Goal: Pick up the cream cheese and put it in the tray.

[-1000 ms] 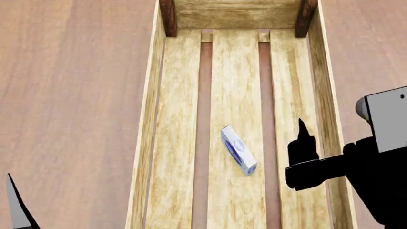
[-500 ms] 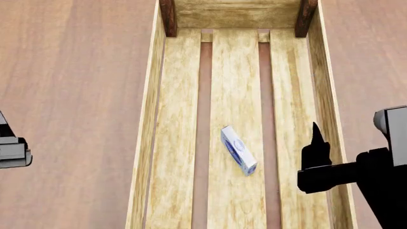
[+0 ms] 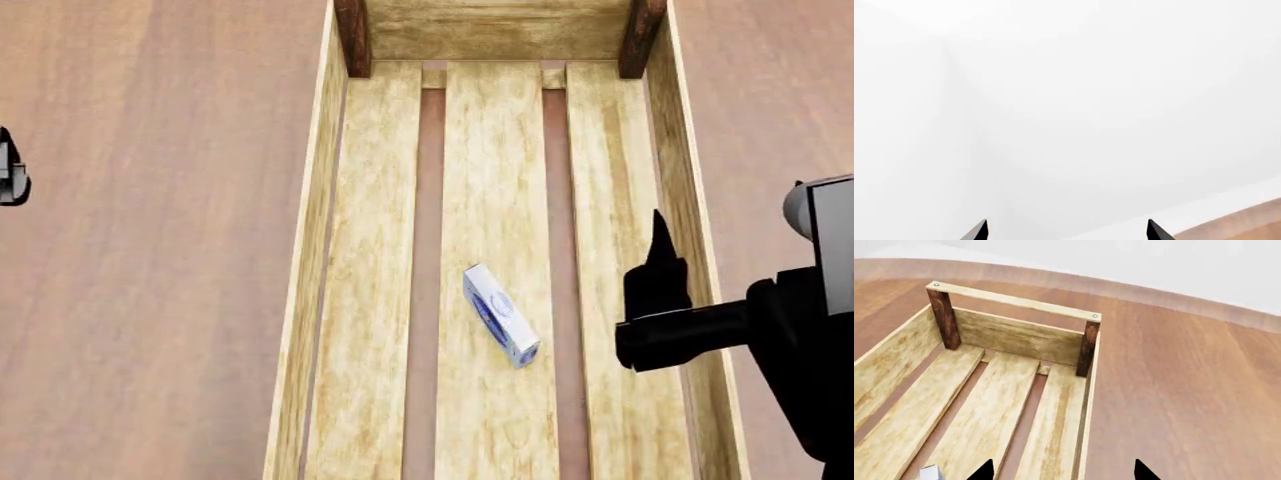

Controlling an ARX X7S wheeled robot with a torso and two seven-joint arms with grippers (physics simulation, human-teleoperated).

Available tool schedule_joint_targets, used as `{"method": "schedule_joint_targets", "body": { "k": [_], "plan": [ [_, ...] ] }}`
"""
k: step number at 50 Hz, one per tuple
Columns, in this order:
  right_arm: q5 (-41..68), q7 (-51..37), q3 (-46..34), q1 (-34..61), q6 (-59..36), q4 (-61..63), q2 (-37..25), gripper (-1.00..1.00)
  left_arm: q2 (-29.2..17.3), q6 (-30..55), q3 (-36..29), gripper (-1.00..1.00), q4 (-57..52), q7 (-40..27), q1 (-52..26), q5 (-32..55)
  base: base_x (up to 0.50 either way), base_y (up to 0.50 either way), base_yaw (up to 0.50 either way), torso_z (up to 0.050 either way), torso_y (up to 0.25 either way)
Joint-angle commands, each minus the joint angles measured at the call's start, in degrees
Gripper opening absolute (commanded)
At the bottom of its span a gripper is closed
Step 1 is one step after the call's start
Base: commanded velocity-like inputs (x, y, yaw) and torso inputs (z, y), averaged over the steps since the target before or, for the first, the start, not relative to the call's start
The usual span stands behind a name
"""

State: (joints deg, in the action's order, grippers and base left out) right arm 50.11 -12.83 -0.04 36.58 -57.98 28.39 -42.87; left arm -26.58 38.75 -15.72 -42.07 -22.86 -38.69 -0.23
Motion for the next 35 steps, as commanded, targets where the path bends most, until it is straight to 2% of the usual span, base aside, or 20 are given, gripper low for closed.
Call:
{"method": "schedule_joint_targets", "body": {
  "k": [1,11,27,35],
  "plan": [
    [1.20,-1.66,0.77,1.12,-0.77,2.74,0.11,1.00,0.19,6.90,-1.17,1.00,-4.75,1.58,-5.74,0.11,0.00,0.00,0.00,0.000,0.000],
    [2.22,-3.23,1.45,1.01,-1.38,5.89,-0.13,1.00,-0.03,10.84,-1.66,1.00,-9.12,2.17,-7.99,0.02,0.00,0.00,0.00,0.000,0.000],
    [4.16,-4.68,3.30,1.39,-1.99,7.90,-0.51,1.00,-1.30,13.51,-2.57,1.00,-16.57,2.04,-7.17,-0.83,0.00,0.00,0.00,0.000,0.000],
    [6.03,-5.53,5.96,0.50,-1.86,10.00,-1.07,1.00,-1.85,11.65,-2.99,1.00,-17.69,2.43,-4.98,-2.43,0.00,0.00,0.00,0.000,0.000]
  ]
}}
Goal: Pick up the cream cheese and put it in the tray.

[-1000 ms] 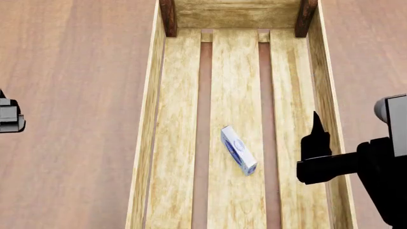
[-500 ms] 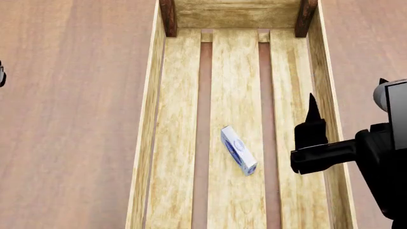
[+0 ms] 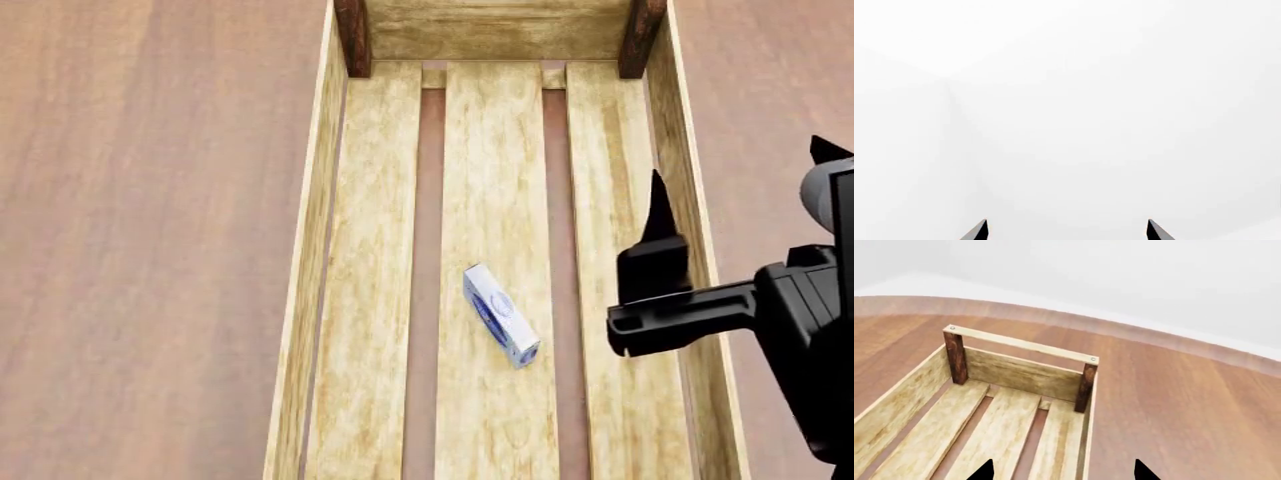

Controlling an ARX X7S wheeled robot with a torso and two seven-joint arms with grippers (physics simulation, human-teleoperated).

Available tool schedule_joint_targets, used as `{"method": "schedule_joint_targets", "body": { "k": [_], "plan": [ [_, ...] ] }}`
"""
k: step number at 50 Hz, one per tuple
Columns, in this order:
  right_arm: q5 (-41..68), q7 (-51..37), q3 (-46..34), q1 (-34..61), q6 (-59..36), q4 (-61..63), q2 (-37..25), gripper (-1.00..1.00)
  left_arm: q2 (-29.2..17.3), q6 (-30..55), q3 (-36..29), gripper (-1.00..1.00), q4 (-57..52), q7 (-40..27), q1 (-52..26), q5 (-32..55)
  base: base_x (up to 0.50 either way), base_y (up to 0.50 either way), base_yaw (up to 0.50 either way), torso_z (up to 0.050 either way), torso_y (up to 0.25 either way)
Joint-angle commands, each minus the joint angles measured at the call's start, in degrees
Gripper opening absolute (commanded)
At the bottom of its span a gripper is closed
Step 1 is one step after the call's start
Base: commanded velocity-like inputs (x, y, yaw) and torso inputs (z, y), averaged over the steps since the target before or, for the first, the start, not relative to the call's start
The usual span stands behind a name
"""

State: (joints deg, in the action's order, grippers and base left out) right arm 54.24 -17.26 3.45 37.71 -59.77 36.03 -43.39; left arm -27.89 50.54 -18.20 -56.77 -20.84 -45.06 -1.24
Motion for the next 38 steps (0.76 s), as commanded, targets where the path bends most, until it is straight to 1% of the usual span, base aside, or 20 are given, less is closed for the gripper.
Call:
{"method": "schedule_joint_targets", "body": {
  "k": [1,8,10,15,18,23,29,30,32,34,38],
  "plan": [
    [2.20,-1.29,2.87,-0.80,-0.10,2.77,-0.65,1.00,-0.48,-0.49,-0.48,1.00,-3.05,0.66,1.70,-1.83,0.00,0.00,0.00,0.000,0.000],
    [2.87,-1.97,5.39,-2.21,1.07,5.90,-1.24,1.00,2.34,-2.75,1.78,1.00,-3.20,5.75,4.46,-6.43,0.00,0.00,0.00,0.000,0.000],
    [3.22,-2.58,6.15,-2.89,0.89,7.09,-1.66,1.00,4.25,-3.72,3.11,1.00,-3.20,8.50,5.68,-9.22,0.00,0.00,0.00,0.000,0.000],
    [4.21,-3.21,6.98,-3.27,0.67,8.46,-1.95,1.00,10.68,-5.68,6.04,1.00,-3.18,17.90,7.13,-17.41,0.00,0.00,0.00,0.000,0.000],
    [4.62,-3.41,7.15,-3.42,0.63,9.34,-2.11,1.00,12.84,-6.45,6.95,1.00,-3.10,20.71,7.54,-20.04,0.00,0.00,0.00,0.000,0.000],
    [3.79,-3.13,6.82,-3.91,1.24,9.96,-2.36,1.00,14.01,-7.33,7.68,1.00,-2.90,22.13,8.08,-21.10,0.00,0.00,0.00,0.000,0.000],
    [2.65,-2.36,8.04,-6.22,3.25,10.74,-2.32,1.00,13.98,-9.34,8.53,1.00,-2.41,22.53,9.31,-20.81,0.00,0.00,0.00,0.000,0.000],
    [0.70,-1.24,8.43,-7.39,5.51,11.93,-2.31,1.00,14.00,-9.75,8.69,1.00,-2.28,22.49,9.53,-20.72,0.00,0.00,0.00,0.000,0.000],
    [0.70,-1.87,8.64,-7.81,5.27,12.46,-2.39,1.00,13.91,-11.03,8.86,1.00,-1.92,22.19,10.22,-20.50,0.00,0.00,0.00,0.000,0.000],
    [-2.26,-2.32,8.01,-8.79,6.56,13.49,-2.39,1.00,13.54,-12.98,9.02,1.00,-1.52,22.07,11.21,-19.76,0.00,0.00,0.00,0.000,0.000],
    [-2.81,-1.98,8.76,-10.18,7.80,14.53,-2.35,1.00,13.09,-15.84,9.75,1.00,-1.86,22.08,12.79,-18.47,0.00,0.00,0.00,0.000,0.000]
  ]
}}
